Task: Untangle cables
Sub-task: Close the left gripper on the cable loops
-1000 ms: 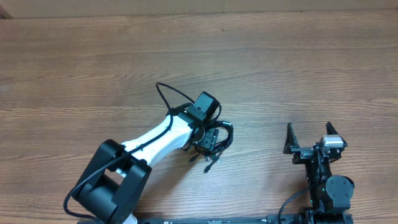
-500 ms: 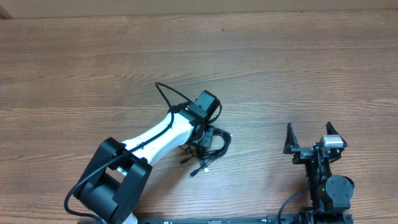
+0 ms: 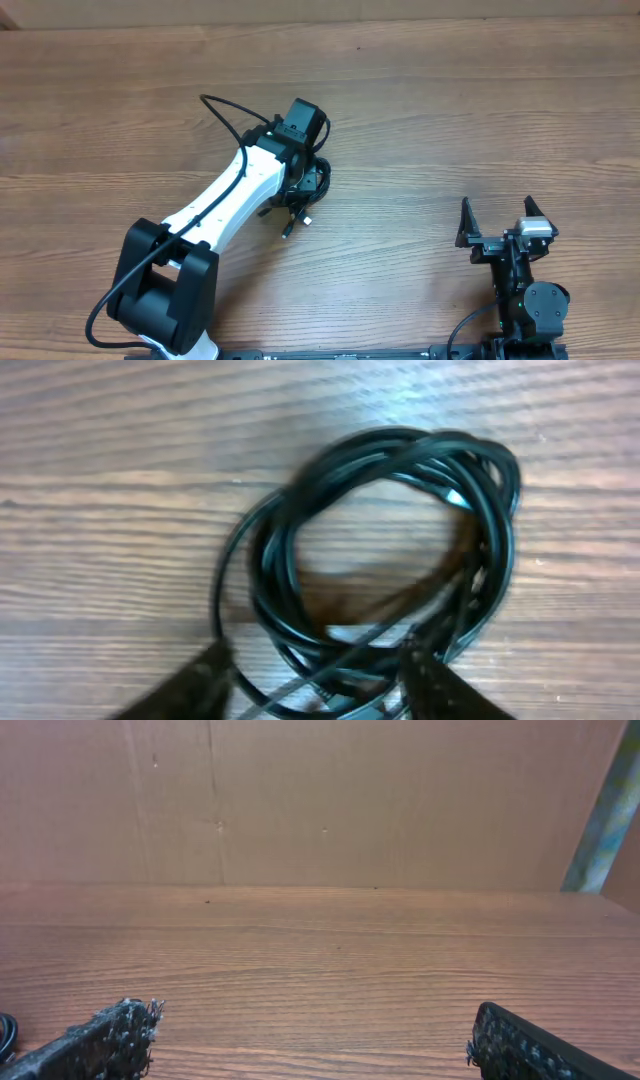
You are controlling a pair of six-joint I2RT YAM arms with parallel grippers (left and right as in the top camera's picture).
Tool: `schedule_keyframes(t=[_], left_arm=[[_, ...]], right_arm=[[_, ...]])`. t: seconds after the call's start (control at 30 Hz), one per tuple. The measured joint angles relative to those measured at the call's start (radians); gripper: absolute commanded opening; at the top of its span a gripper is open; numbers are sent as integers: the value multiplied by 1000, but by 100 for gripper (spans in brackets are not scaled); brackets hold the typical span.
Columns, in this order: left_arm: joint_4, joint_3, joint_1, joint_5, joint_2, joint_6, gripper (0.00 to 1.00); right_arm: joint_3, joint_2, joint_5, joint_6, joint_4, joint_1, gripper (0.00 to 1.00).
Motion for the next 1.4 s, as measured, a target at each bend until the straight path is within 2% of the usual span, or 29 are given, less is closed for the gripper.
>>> schedule_keyframes(t=[0.37, 0.63, 0.73, 0.8, 0.87, 0.97, 1.07, 1.2, 1.3, 1.4], left_arm=[[19, 0, 0, -9, 0, -14, 88], [68, 0, 0, -145, 0, -10, 84], [78, 0, 0, -175, 0, 45, 84], [81, 0, 2, -177, 0, 105, 81], [82, -1, 8, -164, 0, 167, 70], [85, -1, 27, -110, 0, 284, 63], [87, -1, 50, -65, 3, 377, 62], [98, -1, 77, -21, 19, 423, 73], [107, -1, 91, 20, 45, 441, 72], [108, -1, 93, 39, 80, 446, 50]], right_arm=[[0, 0, 0, 0, 0, 0, 100], [0, 0, 0, 0, 0, 0, 100], [0, 0, 0, 0, 0, 0, 100], [0, 0, 0, 0, 0, 0, 100], [0, 0, 0, 0, 0, 0, 100], [0, 0, 0, 0, 0, 0, 100], [0, 0, 0, 0, 0, 0, 100], [0, 0, 0, -1, 0, 0, 100], [0, 0, 0, 0, 0, 0, 100], [0, 0, 0, 0, 0, 0, 100]])
